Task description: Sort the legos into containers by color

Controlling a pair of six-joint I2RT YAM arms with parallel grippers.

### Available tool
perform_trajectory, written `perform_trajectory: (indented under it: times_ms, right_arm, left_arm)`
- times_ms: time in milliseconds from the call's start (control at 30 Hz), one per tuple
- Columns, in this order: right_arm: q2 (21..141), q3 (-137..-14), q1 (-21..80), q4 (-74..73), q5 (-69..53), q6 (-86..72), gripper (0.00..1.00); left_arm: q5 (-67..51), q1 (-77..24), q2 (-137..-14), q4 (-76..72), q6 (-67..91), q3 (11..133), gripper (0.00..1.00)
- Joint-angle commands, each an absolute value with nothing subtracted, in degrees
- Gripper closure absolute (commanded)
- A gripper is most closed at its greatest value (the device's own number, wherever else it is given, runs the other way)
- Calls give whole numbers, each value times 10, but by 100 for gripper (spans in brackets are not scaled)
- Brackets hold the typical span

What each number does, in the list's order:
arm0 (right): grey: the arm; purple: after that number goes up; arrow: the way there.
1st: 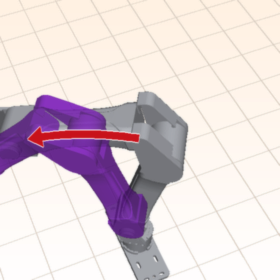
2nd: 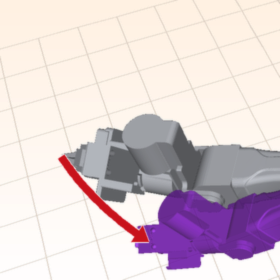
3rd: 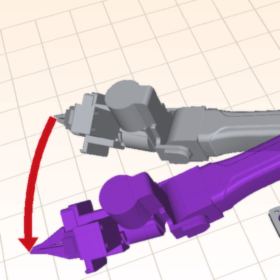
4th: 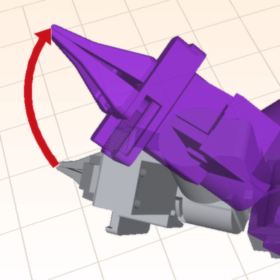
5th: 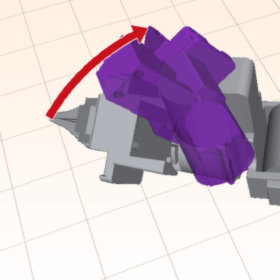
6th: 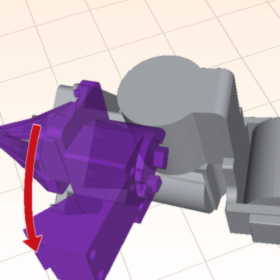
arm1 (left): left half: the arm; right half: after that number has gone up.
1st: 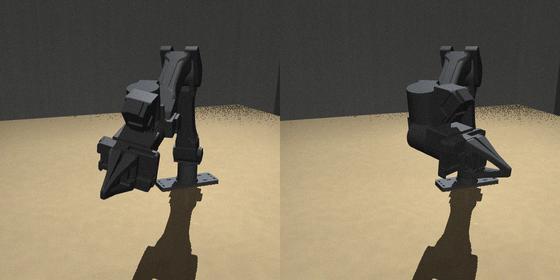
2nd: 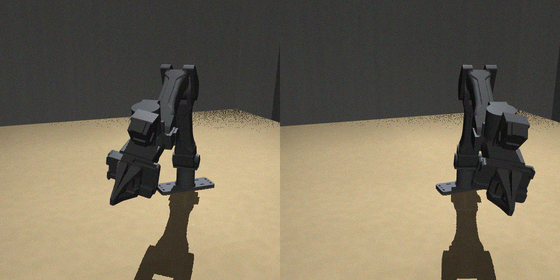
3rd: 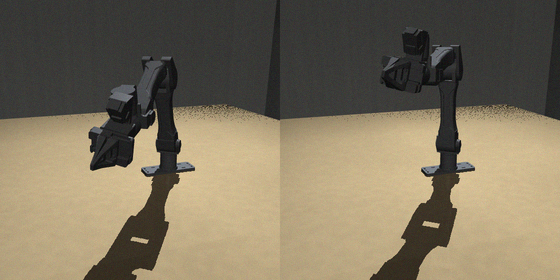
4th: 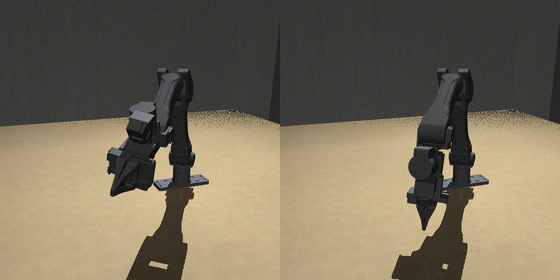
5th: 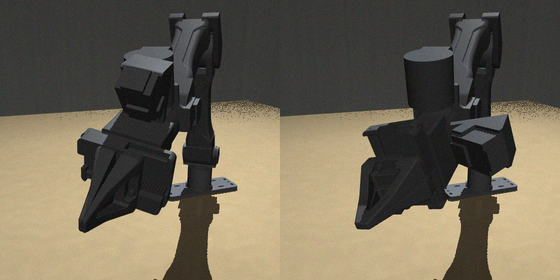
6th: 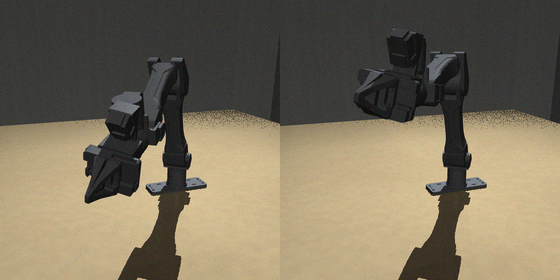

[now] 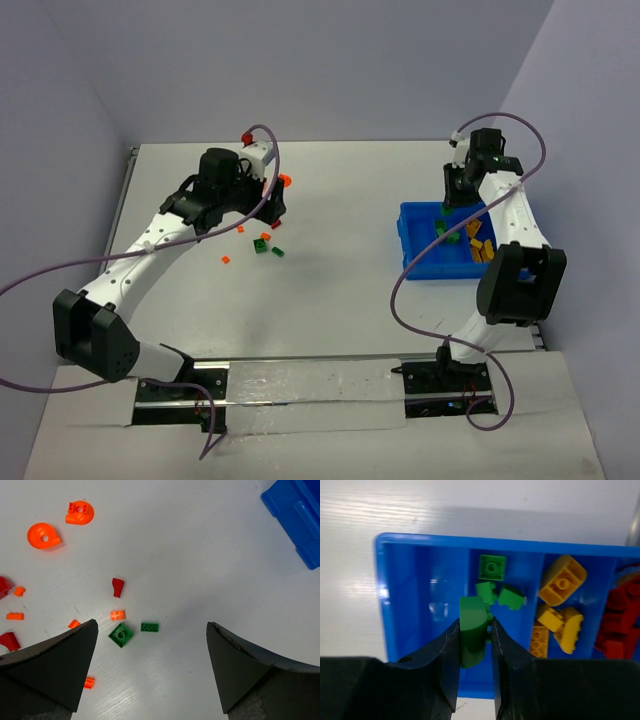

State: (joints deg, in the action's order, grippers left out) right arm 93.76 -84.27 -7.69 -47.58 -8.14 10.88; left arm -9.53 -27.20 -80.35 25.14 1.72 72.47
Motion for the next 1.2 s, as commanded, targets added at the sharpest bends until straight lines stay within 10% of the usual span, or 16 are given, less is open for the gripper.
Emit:
perform_trajectory:
  times_ms: [0,467,733,1167]
  right_arm:
    - [965,-847,-84,-449,-2,149,100]
    - [965,-775,-88,-474,19,183,94]
    - [965,-757,-88,-485,26,186,23]
    - [920,-851,-63,-556,-104,148,11]
  left_arm:
    - [-69,-268,-809,259,17,749,1]
    - [-70,-255,-836,281,6,747,1]
    - [-87,-240,-873,312,-47,743,1]
    - [-149,-219,-972,326,-188,746,15]
